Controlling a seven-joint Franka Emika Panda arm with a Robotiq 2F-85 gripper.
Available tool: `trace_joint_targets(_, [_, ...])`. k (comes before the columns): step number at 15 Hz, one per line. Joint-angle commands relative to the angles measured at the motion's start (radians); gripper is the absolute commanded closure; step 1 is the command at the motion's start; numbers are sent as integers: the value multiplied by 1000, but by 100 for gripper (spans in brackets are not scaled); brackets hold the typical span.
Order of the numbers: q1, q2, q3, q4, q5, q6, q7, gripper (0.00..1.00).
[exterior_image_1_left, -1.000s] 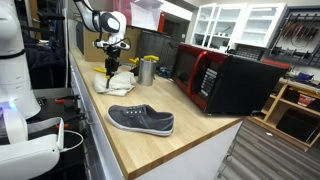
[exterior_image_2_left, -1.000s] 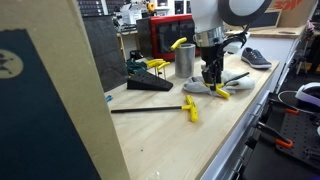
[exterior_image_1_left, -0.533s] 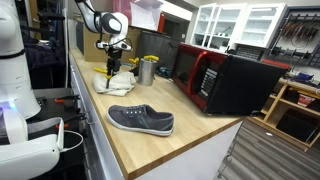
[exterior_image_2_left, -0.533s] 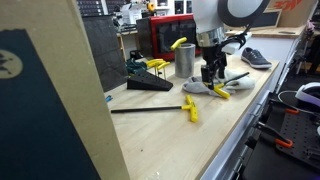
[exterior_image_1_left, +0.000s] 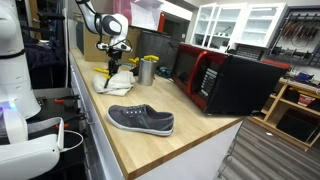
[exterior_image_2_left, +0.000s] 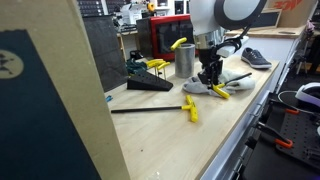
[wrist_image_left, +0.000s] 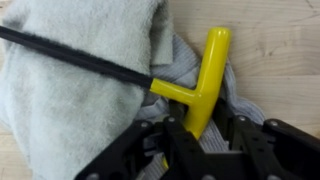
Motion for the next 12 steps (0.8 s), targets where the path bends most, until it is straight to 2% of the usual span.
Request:
trace_joint_targets(1, [4, -12, -2, -5, 24, 19, 20, 86])
trace_joint_targets(6, [-9, -124, -16, -58, 128, 10, -36, 88])
trace_joint_targets(12, [-33, -245, -36, -97, 218, -4, -34, 88])
